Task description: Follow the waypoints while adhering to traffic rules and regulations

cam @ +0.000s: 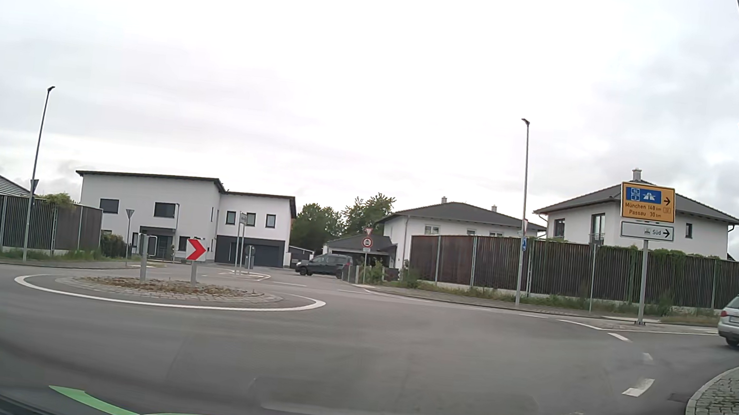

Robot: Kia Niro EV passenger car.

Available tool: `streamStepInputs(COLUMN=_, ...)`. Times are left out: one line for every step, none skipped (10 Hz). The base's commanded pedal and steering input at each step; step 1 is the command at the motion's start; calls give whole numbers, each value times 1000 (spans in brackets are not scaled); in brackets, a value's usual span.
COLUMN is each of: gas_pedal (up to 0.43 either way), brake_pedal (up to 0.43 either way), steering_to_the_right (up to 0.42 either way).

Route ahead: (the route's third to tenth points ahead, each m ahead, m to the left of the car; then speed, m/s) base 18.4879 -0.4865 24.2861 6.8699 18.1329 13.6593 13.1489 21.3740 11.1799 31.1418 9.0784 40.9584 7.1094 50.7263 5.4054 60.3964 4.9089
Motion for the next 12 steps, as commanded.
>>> streamStepInputs(gas_pedal=87, brake_pedal=0, steering_to_the_right=103)
streamStepInputs(gas_pedal=87, brake_pedal=0, steering_to_the_right=108)
streamStepInputs(gas_pedal=87, brake_pedal=0, steering_to_the_right=112)
streamStepInputs(gas_pedal=87, brake_pedal=0, steering_to_the_right=114)
streamStepInputs(gas_pedal=87, brake_pedal=0, steering_to_the_right=115)
streamStepInputs(gas_pedal=87, brake_pedal=0, steering_to_the_right=115)
streamStepInputs(gas_pedal=67, brake_pedal=0, steering_to_the_right=116)
streamStepInputs(gas_pedal=59, brake_pedal=0, steering_to_the_right=115)
streamStepInputs(gas_pedal=47, brake_pedal=0, steering_to_the_right=115)
streamStepInputs(gas_pedal=28, brake_pedal=0, steering_to_the_right=112)
streamStepInputs(gas_pedal=28, brake_pedal=0, steering_to_the_right=103)
streamStepInputs(gas_pedal=28, brake_pedal=0, steering_to_the_right=84)
